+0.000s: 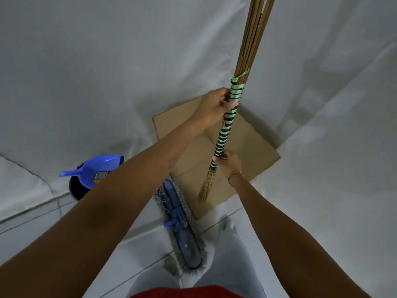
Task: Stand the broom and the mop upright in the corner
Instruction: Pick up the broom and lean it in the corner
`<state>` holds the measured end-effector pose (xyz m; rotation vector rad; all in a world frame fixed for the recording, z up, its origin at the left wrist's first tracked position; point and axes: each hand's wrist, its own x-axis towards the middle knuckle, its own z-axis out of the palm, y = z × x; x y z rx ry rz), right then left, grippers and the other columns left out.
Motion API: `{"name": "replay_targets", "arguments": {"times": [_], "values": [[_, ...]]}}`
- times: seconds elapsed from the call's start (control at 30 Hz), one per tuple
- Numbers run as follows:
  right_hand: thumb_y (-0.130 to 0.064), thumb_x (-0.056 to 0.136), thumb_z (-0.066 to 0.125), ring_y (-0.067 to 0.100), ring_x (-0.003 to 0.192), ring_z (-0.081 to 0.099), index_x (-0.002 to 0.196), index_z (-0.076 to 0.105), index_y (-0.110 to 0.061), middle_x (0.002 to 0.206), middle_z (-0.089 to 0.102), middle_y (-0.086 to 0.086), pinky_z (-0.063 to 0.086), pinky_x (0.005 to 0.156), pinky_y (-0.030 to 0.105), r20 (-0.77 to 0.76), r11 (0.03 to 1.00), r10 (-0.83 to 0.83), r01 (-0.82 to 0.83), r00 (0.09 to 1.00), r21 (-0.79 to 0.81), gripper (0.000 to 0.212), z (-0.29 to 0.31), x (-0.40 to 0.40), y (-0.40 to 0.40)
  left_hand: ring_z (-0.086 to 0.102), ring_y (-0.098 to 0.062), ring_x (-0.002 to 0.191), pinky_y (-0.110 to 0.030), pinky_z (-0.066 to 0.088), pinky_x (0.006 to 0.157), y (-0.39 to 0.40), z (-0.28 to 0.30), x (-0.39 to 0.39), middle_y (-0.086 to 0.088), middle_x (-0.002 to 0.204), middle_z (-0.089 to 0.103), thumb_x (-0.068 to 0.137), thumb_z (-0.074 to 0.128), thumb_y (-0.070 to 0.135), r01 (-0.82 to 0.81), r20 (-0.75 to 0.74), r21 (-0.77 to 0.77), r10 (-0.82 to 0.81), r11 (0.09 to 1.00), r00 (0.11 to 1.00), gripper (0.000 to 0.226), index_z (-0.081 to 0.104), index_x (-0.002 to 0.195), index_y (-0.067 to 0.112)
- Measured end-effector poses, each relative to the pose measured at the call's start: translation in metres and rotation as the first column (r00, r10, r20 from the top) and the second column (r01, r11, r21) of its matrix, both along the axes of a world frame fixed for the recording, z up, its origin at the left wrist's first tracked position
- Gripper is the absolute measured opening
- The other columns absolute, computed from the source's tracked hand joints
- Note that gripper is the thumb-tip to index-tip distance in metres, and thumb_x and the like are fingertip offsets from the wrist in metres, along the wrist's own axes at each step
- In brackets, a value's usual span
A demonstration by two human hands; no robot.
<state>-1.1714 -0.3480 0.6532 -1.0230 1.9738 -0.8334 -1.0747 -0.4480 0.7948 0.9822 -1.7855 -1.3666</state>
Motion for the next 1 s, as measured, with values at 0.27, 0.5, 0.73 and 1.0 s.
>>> {"name": "replay_targets", "arguments": {"times": [0.27,0.5,0.73,1.0], "values": [[-0.018,0.079,0.070,0.022,0.082,0.060,0.098,0.066,0.002,0.080,0.066,0.007,0.044,0.063,0.022,0.032,0.982,0.094,-0.098,0.995,0.162,0.028,-0.060,-0.103,-0.168,0.057,-0.020,0.085,-0.033,0.044,0.077,-0.148,-0.071,-0.102,-0.011,0.092,0.061,0.088,0.057,0.005,-0.162,0.101,0.002,0.161,0.987,0.982,0.023,0.058,0.107,-0.007],[-0.019,0.078,0.071,0.028,0.094,0.065,0.101,0.067,0.000,0.100,0.070,0.014,0.044,0.072,0.025,0.127,0.945,0.120,-0.152,0.985,0.290,0.030,-0.151,-0.169,-0.314,0.057,-0.017,0.092,-0.016,0.041,0.075,-0.281,-0.170,-0.174,-0.012,0.104,0.066,0.088,0.057,0.011,-0.339,0.297,0.069,0.305,0.938,0.905,0.027,0.059,0.114,0.003],[-0.020,0.077,0.073,0.016,0.084,0.060,0.098,0.069,-0.007,0.100,0.071,0.008,0.045,0.077,0.024,0.211,0.897,0.191,-0.258,0.958,0.358,0.025,-0.252,-0.190,-0.400,0.059,-0.010,0.096,-0.009,0.039,0.076,-0.367,-0.267,-0.187,-0.009,0.114,0.071,0.085,0.062,0.013,-0.451,0.372,0.071,0.396,0.890,0.840,0.033,0.060,0.117,0.007],[-0.006,0.088,0.060,0.028,0.098,0.061,0.102,0.064,0.009,0.100,0.067,0.019,0.047,0.092,0.032,0.354,0.900,0.212,-0.323,0.911,0.293,0.021,-0.309,-0.207,-0.472,0.064,-0.012,0.098,-0.003,0.044,0.079,-0.420,-0.354,-0.193,-0.011,0.112,0.072,0.080,0.069,0.013,-0.547,0.338,0.089,0.491,0.832,0.803,0.035,0.061,0.113,0.006]]}}
